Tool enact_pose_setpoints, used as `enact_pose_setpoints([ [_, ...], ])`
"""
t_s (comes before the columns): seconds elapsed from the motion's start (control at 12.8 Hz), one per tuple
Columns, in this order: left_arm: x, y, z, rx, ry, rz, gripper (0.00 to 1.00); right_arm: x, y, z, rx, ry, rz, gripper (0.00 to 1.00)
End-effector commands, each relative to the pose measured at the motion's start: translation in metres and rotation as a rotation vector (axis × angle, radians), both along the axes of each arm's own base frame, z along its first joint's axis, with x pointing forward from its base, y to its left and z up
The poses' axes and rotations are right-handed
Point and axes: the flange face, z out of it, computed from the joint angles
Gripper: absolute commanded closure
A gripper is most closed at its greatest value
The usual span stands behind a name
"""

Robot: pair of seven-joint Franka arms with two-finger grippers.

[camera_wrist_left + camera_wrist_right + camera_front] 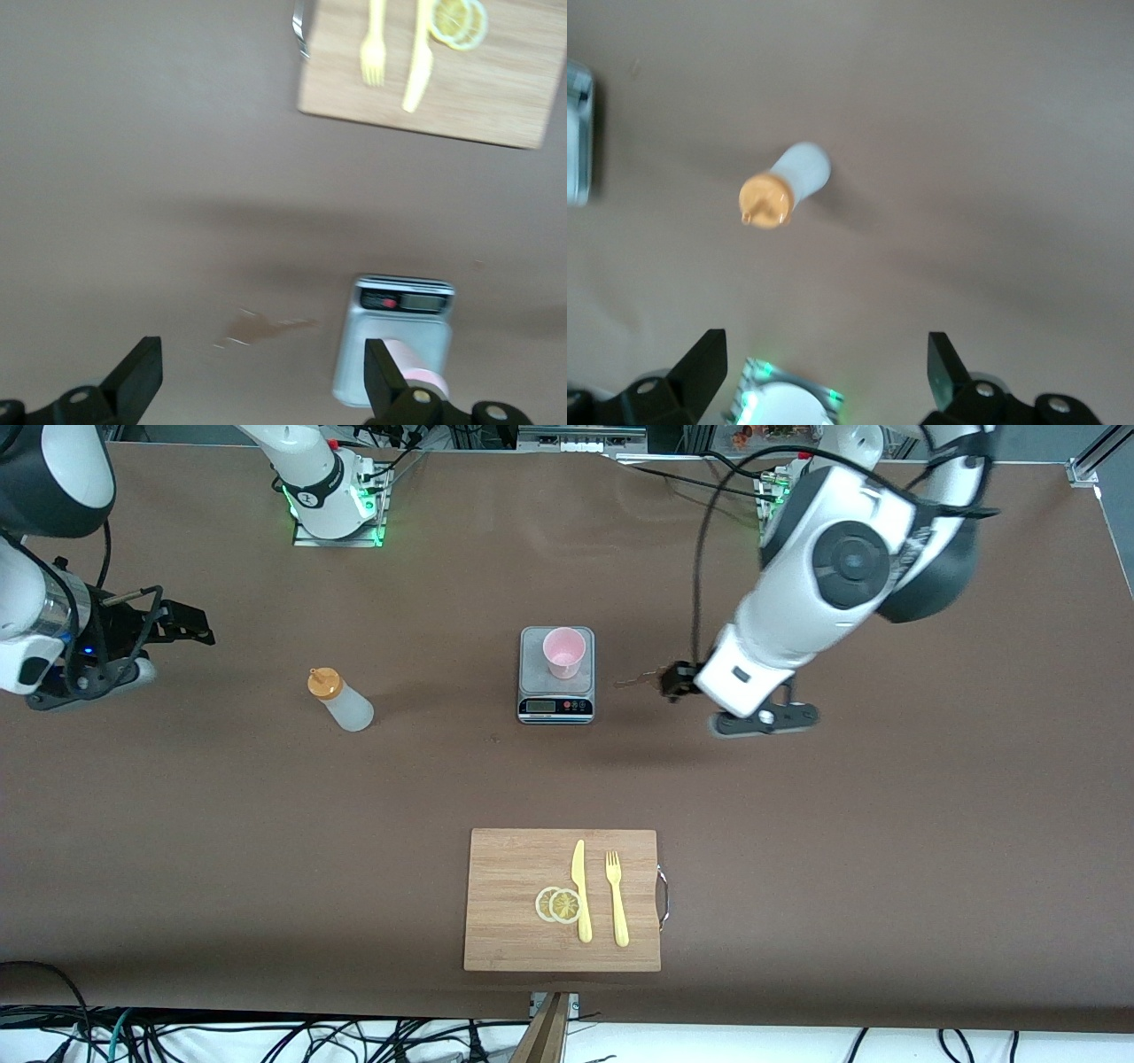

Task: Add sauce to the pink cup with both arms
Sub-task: 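Release the cup and withdraw the left gripper while the right gripper reaches out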

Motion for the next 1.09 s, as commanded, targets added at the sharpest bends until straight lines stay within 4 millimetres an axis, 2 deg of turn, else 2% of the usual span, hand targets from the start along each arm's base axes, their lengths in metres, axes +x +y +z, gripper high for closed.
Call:
enact_pose_setpoints([
  [0.0,0.016,0.093,0.028,0.059,-0.029,-0.145,0.0,0.005,-0.031,-0.025,0.159,0.038,0.241,0.0],
  [0.16,0.024,0.166,0.05,0.057,-0.055,-0.105,0.0,0.012,-0.054,-0.054,0.315,0.024,0.396,0.0],
  [0.39,0.017,0.237,0.08,0.025,-0.071,-0.014,0.0,0.016,-0.083,-0.104,0.536,0.001,0.548,0.0],
  [0.47,0.013,0.244,0.087,0.029,-0.078,-0.038,0.0,0.015,-0.088,-0.122,0.617,-0.015,0.591,0.0],
  [0.7,0.003,0.258,0.09,0.026,-0.04,-0.106,0.0,0.016,-0.1,-0.18,0.834,-0.097,0.762,0.0],
  [0.86,0.003,0.256,0.09,0.021,-0.039,-0.118,0.0,0.015,-0.112,-0.235,1.008,-0.203,0.813,0.0],
  [1.01,0.005,0.255,0.087,0.023,-0.033,-0.127,0.0,0.014,-0.108,-0.282,1.174,-0.359,0.892,0.0],
])
